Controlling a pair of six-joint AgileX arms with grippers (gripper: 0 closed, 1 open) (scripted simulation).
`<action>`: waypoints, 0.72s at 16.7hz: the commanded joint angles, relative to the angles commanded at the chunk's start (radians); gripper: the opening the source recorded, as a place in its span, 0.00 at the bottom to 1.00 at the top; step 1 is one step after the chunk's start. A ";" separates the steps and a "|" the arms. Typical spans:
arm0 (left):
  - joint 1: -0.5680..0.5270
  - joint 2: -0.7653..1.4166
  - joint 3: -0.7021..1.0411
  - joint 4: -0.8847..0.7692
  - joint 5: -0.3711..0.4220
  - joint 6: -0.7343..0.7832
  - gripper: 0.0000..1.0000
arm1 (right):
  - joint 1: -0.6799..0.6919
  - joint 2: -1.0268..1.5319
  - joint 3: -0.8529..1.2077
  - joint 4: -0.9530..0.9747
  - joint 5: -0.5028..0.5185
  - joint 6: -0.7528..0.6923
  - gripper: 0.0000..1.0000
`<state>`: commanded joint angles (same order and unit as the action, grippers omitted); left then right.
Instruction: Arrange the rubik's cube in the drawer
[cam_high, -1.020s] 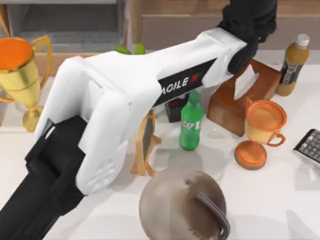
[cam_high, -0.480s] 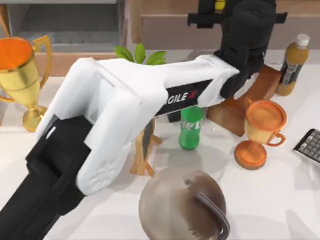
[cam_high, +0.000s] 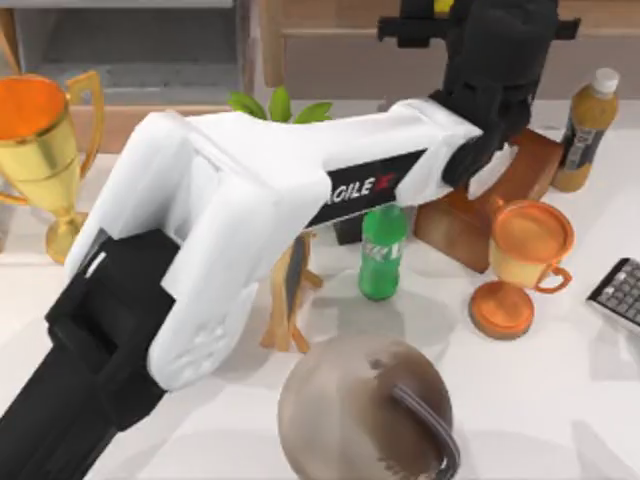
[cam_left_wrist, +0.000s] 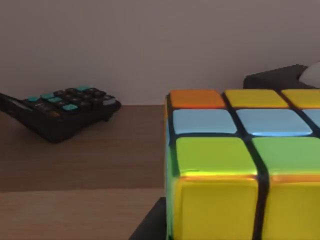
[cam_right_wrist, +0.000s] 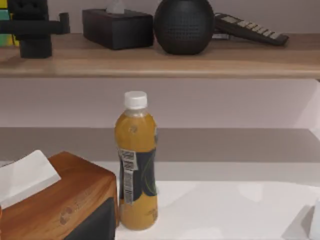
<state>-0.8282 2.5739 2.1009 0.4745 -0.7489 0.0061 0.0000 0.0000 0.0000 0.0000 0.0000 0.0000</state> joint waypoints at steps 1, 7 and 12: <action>-0.002 -0.015 0.013 -0.036 0.014 -0.005 0.00 | 0.000 0.000 0.000 0.000 0.000 0.000 1.00; -0.005 -0.155 0.131 -0.454 0.164 -0.044 0.00 | 0.000 0.000 0.000 0.000 0.000 0.000 1.00; 0.030 -0.287 0.256 -0.940 0.326 -0.067 0.00 | 0.000 0.000 0.000 0.000 0.000 0.000 1.00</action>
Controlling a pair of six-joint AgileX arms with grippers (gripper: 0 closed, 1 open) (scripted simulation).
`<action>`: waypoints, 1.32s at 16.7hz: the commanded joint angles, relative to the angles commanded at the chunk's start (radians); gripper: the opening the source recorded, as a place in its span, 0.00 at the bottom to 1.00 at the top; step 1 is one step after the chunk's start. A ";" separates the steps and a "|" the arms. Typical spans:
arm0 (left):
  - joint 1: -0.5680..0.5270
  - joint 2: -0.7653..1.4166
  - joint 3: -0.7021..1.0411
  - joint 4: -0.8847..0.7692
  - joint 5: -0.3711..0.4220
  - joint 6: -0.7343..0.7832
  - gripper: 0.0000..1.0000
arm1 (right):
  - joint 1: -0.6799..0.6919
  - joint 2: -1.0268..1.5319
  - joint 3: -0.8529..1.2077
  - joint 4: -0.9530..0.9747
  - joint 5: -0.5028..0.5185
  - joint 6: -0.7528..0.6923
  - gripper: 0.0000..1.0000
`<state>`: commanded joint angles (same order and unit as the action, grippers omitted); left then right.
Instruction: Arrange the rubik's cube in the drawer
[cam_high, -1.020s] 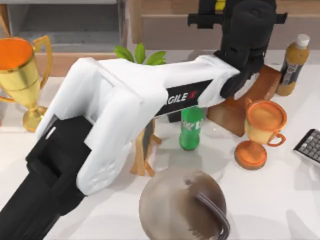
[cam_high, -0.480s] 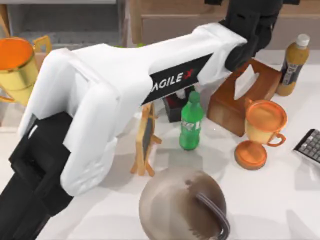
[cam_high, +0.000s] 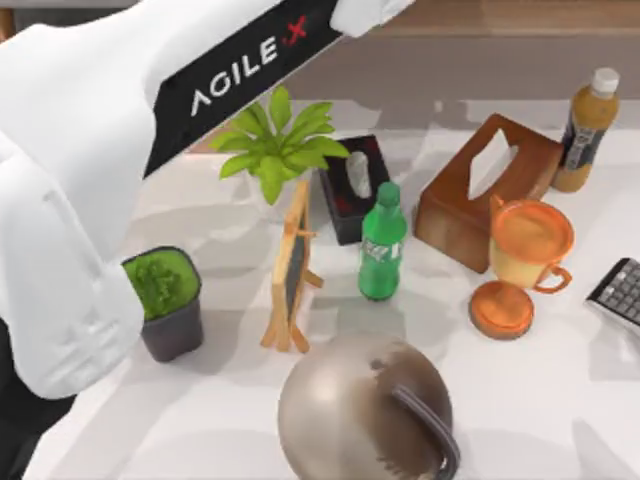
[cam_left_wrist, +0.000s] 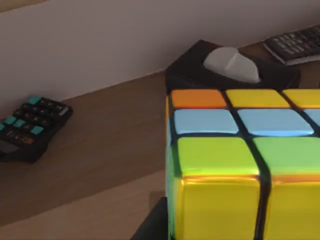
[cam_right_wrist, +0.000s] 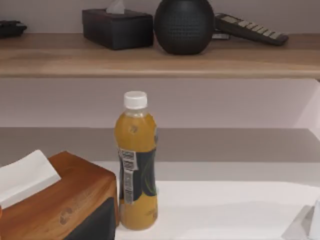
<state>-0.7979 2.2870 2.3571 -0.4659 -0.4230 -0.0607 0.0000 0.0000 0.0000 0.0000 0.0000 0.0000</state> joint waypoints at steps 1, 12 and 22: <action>0.016 -0.023 0.025 -0.101 0.032 -0.002 0.00 | 0.000 0.000 0.000 0.000 0.000 0.000 1.00; 0.441 -0.074 0.302 -0.999 0.296 0.088 0.00 | 0.000 0.000 0.000 0.000 0.000 0.000 1.00; 0.994 0.250 0.501 -1.237 0.375 0.313 0.00 | 0.000 0.000 0.000 0.000 0.000 0.000 1.00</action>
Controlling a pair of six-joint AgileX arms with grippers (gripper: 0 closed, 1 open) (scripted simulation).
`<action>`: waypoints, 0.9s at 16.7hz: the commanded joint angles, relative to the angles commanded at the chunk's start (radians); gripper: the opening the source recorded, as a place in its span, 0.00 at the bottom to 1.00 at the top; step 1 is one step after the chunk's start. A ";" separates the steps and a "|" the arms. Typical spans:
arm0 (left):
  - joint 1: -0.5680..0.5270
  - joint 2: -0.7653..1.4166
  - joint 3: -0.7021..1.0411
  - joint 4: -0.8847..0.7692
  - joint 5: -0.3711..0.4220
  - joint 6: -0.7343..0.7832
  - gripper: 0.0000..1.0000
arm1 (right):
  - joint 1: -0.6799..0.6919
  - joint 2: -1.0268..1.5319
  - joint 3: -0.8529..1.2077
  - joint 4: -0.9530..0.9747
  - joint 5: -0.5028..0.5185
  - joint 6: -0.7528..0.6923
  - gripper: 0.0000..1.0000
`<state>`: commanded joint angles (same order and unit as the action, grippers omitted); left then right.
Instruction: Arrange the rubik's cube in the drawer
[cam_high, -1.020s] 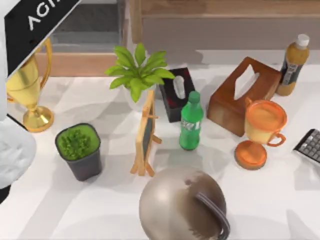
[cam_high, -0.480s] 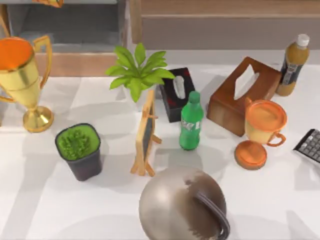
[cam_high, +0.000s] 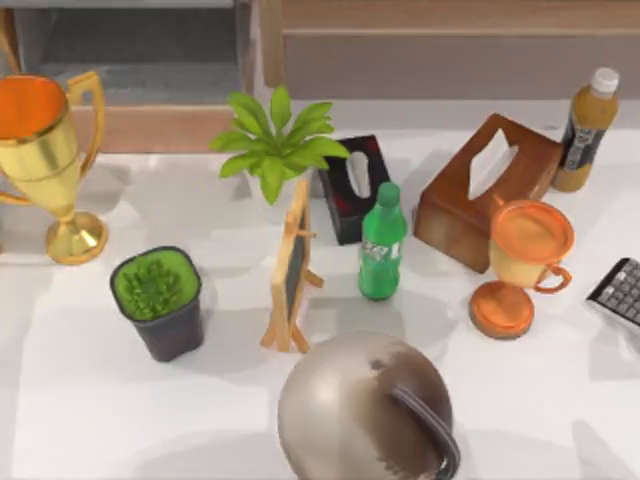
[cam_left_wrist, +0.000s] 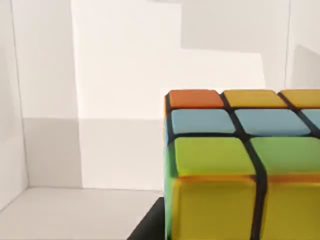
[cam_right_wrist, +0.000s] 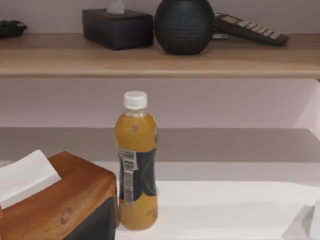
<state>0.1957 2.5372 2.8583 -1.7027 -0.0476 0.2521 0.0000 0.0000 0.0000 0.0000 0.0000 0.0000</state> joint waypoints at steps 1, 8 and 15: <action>0.036 0.041 0.011 -0.002 0.008 0.020 0.00 | 0.000 0.000 0.000 0.000 0.000 0.000 1.00; 0.136 0.243 0.044 0.013 0.062 0.111 0.00 | 0.000 0.000 0.000 0.000 0.000 0.000 1.00; 0.136 0.248 0.044 0.014 0.064 0.114 0.08 | 0.000 0.000 0.000 0.000 0.000 0.000 1.00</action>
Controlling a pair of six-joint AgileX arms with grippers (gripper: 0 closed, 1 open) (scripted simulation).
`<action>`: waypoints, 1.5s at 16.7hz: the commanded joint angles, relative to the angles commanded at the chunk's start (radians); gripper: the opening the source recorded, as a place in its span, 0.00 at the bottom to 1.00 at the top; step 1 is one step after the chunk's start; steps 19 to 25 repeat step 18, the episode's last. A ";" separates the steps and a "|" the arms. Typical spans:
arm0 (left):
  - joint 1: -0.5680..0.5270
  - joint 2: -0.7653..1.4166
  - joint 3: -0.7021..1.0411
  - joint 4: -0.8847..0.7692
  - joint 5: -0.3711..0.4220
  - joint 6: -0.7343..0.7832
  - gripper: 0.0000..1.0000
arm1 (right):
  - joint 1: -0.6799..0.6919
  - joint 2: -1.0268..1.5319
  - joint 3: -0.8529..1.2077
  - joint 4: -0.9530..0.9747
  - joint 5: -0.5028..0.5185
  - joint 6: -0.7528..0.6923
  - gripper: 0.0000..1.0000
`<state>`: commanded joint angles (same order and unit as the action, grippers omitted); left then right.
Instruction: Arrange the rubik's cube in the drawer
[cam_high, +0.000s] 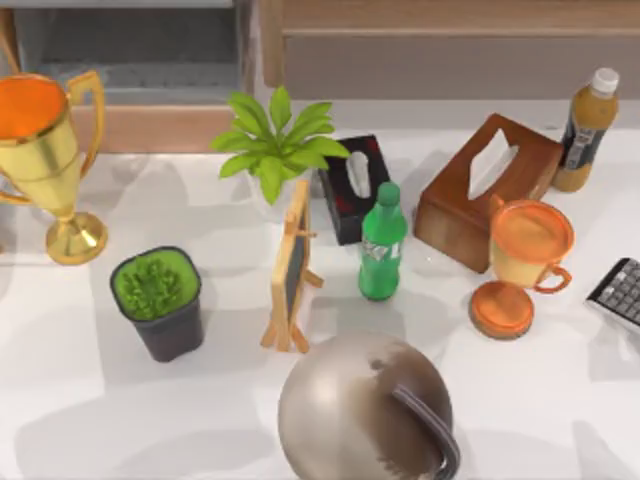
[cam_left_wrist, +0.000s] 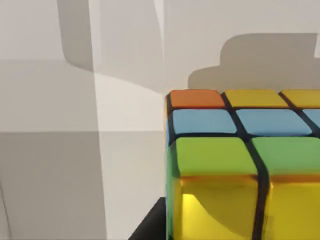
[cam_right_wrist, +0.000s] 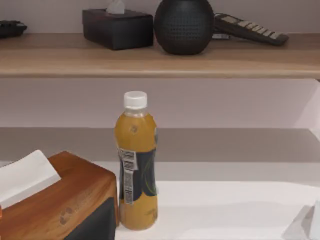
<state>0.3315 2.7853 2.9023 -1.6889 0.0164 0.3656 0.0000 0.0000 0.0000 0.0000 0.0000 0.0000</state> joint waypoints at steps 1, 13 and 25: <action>0.000 0.000 0.000 0.000 0.000 0.000 0.15 | 0.000 0.000 0.000 0.000 0.000 0.000 1.00; 0.000 0.000 0.000 0.000 0.000 0.000 1.00 | 0.000 0.000 0.000 0.000 0.000 0.000 1.00; 0.000 0.000 0.000 0.000 0.000 0.000 1.00 | 0.000 0.000 0.000 0.000 0.000 0.000 1.00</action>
